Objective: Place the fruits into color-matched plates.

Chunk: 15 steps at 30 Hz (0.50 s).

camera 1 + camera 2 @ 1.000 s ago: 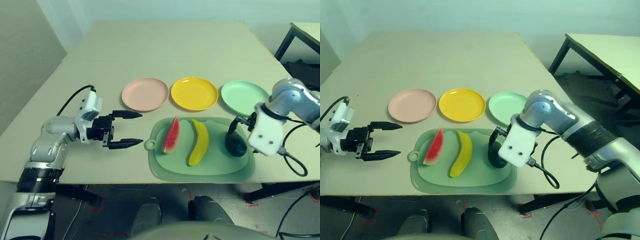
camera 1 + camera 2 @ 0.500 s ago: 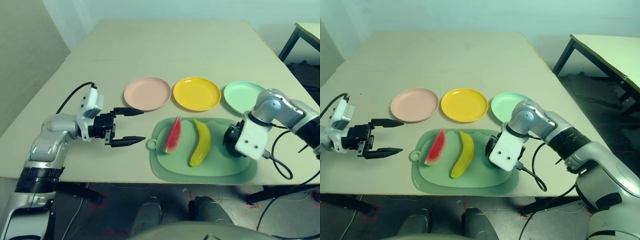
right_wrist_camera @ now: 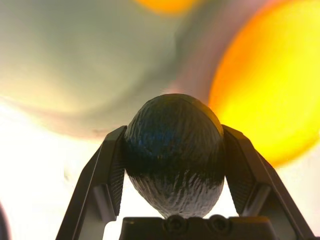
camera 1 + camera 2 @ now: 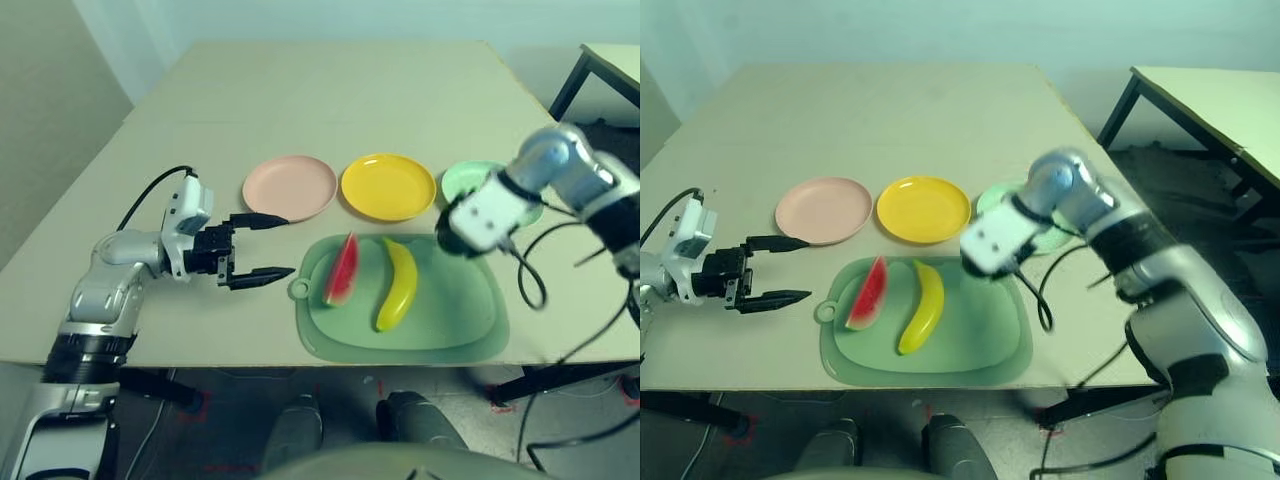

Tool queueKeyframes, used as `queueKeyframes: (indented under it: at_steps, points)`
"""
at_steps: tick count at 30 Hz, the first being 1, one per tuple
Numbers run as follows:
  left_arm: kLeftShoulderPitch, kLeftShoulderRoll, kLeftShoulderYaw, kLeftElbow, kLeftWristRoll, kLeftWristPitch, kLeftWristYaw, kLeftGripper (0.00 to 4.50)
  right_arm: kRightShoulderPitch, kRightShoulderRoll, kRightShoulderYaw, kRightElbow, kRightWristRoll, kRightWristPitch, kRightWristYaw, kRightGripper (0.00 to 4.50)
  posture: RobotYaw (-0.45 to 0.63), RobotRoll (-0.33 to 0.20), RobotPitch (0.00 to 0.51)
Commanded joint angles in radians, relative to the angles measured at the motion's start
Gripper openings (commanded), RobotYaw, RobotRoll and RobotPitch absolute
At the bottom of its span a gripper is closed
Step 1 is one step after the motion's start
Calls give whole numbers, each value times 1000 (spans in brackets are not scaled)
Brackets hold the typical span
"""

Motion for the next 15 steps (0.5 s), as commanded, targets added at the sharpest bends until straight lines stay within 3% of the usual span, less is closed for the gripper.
queueKeyframes:
  at_steps: [1, 7, 13, 14, 15]
  points:
    - [-26, -6, -11, -37, -6, 109, 65, 4500, -36, 36, 17, 176, -146, -32, -132, 3033, -39, 0, 54]
    - [4, 2, -35, -87, 24, 140, 94, 4500, -50, 77, 72, 329, -368, 16, -420, 3033, -2, 0, 52]
    - [45, 1, -33, -117, 26, 134, 92, 4500, -23, 93, 59, 377, -451, 60, -528, 3033, 3, 0, 51]
    - [46, 1, -32, -118, 26, 134, 91, 4500, -26, 94, 52, 378, -454, 59, -532, 3790, 3, 0, 51]
    - [47, 2, -31, -119, 26, 134, 91, 4500, -28, 94, 45, 379, -457, 58, -534, 4027, 3, 0, 51]
